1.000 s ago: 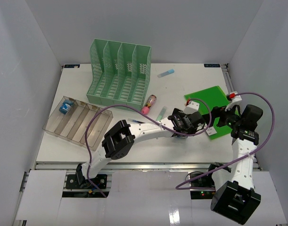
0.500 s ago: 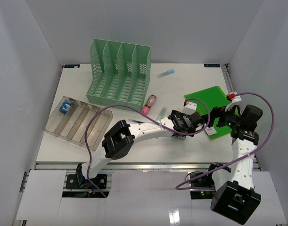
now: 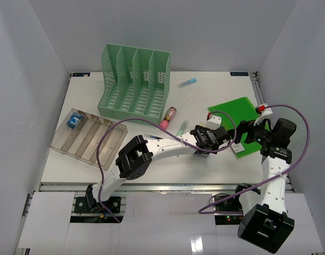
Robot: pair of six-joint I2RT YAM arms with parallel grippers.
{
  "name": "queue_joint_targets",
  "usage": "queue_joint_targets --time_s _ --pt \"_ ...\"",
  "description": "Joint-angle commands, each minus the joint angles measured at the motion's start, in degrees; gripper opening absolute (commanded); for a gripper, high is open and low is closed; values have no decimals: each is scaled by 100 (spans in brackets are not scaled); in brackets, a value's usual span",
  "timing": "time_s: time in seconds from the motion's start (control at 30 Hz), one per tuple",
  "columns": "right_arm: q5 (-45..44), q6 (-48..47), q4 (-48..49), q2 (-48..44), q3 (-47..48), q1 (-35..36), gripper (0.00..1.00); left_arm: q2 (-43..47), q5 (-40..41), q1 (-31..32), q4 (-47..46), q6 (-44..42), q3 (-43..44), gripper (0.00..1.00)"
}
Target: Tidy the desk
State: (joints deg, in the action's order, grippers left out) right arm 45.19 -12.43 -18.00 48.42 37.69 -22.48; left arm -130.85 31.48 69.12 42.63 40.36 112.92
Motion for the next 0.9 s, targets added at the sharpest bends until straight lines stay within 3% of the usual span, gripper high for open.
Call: queue_joint_targets --time_s 0.0,0.07,0.13,0.43,0.63,0.87 --pt "95 30 68 -52 10 7 90 371 24 -67 144 64 -217 23" --pt "95 30 68 -61 3 7 90 687 157 -154 149 62 -454 7" --pt "98 30 75 -67 1 7 90 1018 267 -264 140 84 -884 1" --pt "113 30 68 -52 -7 7 90 3161 435 -978 104 243 -2621 0" --pt "118 21 73 -40 -8 -2 90 4819 320 -2319 155 113 -3875 0" --pt "99 12 80 12 -8 -2 90 6022 184 -4514 -15 -829 -4414 0"
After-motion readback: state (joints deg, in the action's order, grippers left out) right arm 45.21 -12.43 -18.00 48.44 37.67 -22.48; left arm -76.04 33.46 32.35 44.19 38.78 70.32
